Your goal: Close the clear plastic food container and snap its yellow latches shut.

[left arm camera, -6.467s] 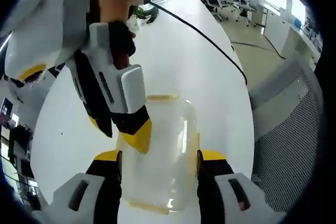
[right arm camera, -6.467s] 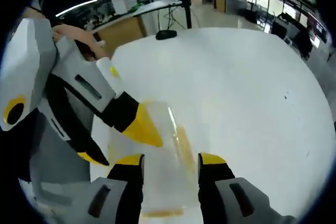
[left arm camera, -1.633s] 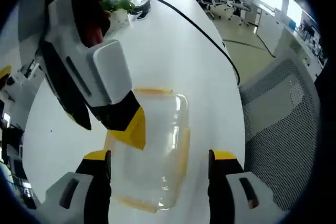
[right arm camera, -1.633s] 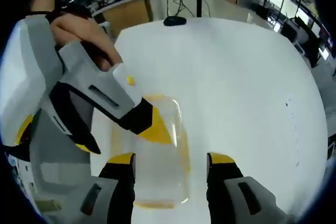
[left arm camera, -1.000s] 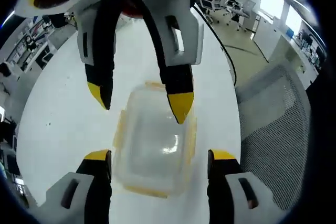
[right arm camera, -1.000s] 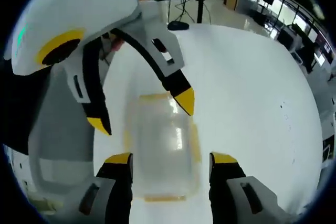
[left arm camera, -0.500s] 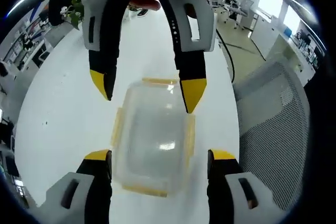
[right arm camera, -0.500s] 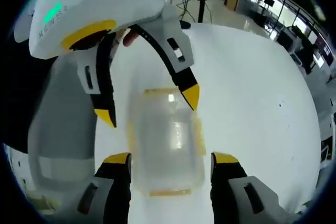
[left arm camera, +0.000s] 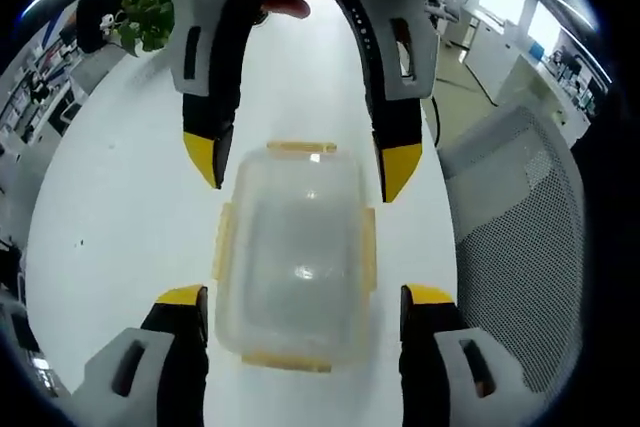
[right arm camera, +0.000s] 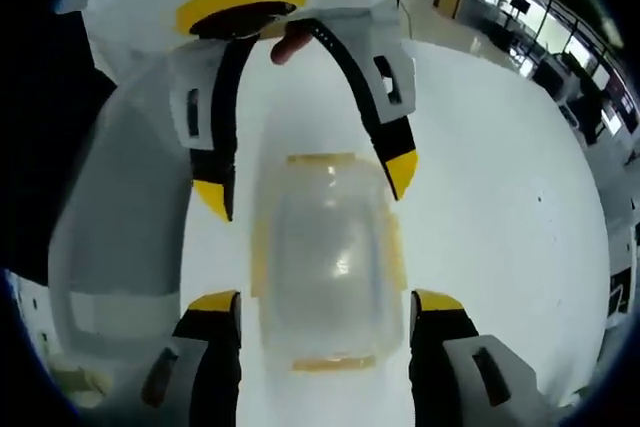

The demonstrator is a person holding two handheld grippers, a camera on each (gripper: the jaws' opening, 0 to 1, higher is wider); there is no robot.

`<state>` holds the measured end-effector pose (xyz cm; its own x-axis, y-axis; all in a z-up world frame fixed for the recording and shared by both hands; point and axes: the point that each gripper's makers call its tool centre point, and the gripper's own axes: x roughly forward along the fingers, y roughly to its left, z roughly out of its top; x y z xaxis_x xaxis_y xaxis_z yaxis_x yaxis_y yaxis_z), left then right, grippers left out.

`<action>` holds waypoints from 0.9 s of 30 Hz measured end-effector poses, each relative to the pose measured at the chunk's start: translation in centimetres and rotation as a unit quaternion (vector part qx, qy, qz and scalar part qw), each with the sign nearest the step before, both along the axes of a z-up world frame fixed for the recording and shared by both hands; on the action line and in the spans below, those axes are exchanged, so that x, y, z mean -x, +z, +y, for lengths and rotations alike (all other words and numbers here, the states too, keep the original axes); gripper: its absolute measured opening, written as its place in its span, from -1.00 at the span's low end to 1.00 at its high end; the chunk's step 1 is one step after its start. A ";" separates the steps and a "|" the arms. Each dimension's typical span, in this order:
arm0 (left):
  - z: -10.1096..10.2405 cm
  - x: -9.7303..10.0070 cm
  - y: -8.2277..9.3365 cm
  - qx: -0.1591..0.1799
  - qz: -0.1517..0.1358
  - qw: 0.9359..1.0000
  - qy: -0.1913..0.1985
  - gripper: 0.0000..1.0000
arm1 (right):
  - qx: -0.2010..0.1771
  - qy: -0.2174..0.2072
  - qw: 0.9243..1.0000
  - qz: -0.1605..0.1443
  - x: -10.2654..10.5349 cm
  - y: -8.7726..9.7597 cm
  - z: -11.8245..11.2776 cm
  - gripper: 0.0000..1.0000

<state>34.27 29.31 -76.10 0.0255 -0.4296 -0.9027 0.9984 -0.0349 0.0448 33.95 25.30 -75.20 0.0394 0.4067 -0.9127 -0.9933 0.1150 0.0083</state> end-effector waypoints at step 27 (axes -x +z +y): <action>-0.1 -0.4 -2.4 -0.039 -0.010 0.999 -0.017 0.65 | 0.003 0.024 1.000 -0.010 -0.1 -2.3 -1.4 0.45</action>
<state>34.68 29.23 -78.50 0.0299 -0.3595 -0.9327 0.9955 -0.0730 0.0601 34.07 23.89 -77.46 0.0379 0.4024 -0.9147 -0.9976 0.0675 -0.0116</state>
